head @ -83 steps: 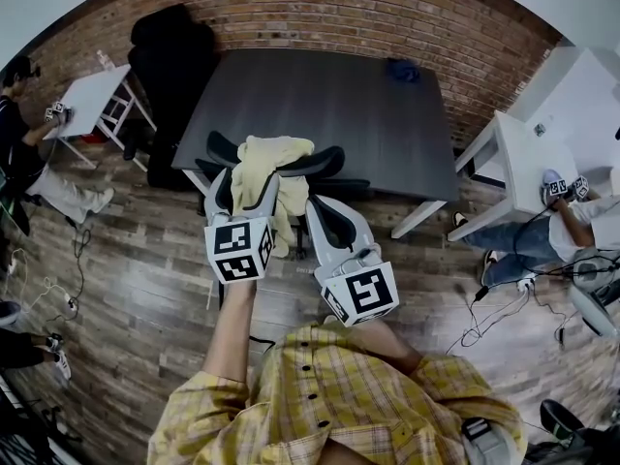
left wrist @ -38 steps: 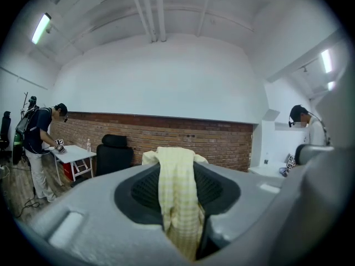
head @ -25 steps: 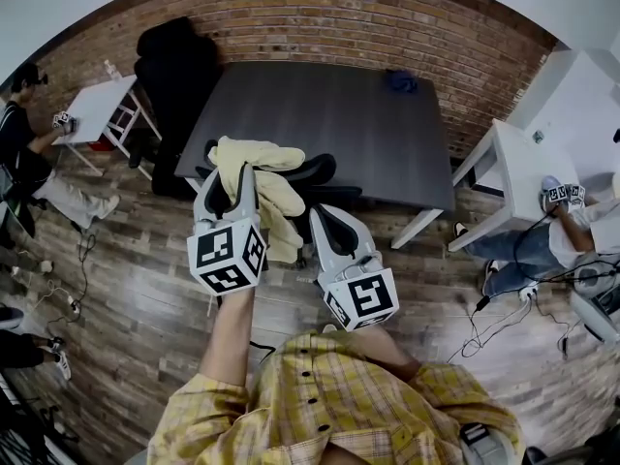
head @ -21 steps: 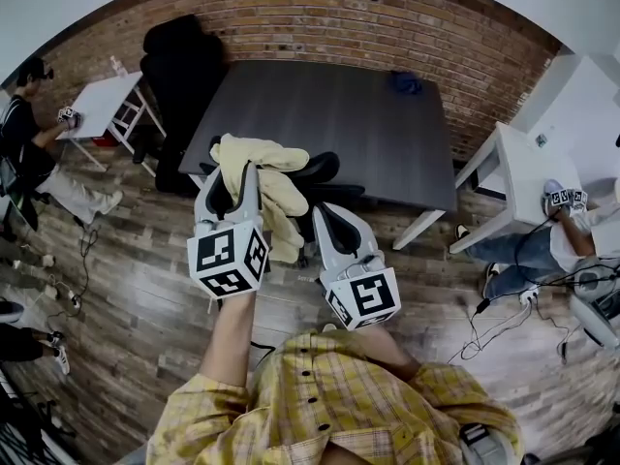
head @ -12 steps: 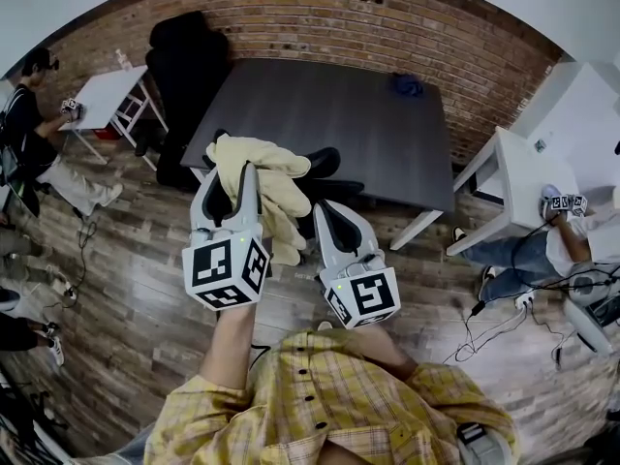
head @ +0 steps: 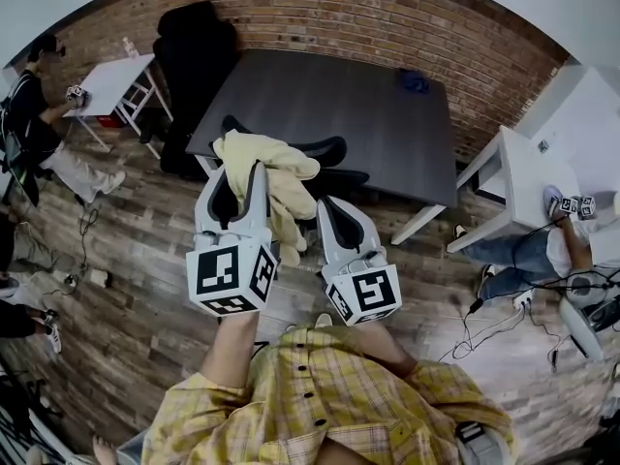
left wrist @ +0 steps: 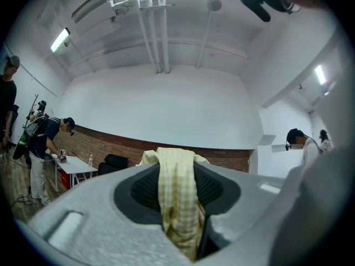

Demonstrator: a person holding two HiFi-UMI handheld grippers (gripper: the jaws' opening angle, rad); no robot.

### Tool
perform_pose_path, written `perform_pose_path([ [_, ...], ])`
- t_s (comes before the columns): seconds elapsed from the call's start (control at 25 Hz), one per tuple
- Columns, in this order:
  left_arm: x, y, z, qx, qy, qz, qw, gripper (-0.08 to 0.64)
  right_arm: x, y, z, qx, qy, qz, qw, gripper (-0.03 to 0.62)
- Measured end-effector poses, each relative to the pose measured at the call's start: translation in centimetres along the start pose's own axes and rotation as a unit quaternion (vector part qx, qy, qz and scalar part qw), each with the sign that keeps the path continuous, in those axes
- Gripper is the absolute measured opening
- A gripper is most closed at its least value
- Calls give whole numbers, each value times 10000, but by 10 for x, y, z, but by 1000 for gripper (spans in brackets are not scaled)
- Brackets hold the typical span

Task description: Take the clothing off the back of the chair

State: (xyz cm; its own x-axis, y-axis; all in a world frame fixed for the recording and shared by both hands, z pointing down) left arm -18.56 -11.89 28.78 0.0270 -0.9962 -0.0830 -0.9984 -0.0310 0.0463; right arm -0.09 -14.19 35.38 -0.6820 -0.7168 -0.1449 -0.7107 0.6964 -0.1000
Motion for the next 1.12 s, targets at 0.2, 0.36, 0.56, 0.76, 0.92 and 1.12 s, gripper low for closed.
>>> perform_pose_path([
  [0.2,-11,-1,-6,-48,66,20,10000,156,-3,5,-2,21,14,6,10000,-2],
  [0.36,-16,-3,-12,-39,168,-24,9998,156,-3,6,-2,41,45,5,10000,-2],
  [0.56,-20,-8,-21,-57,253,-12,9997,156,-2,6,-4,46,64,34,10000,-2],
  [0.76,-24,-7,-30,-99,361,5,9993,157,0,9,-6,52,113,68,9999,-2],
  [0.92,-25,-8,-36,-100,449,5,9989,158,2,10,-6,58,124,81,9999,-2],
  [1.12,-25,-11,-42,-60,538,2,9985,158,2,10,-6,74,157,67,9998,-2],
])
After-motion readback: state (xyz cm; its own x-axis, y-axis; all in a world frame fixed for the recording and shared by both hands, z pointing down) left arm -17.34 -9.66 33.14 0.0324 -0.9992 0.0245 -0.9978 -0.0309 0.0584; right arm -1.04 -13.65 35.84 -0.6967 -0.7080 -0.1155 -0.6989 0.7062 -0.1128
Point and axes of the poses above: the fingertips, and each gripper's own axes: x forward along the fingers, y to its left, z out of its top, the point moved 10 cm from there along -x, backward along the fingers, and after that the axes turned 4 degrees about x, right-handed, at the moved point
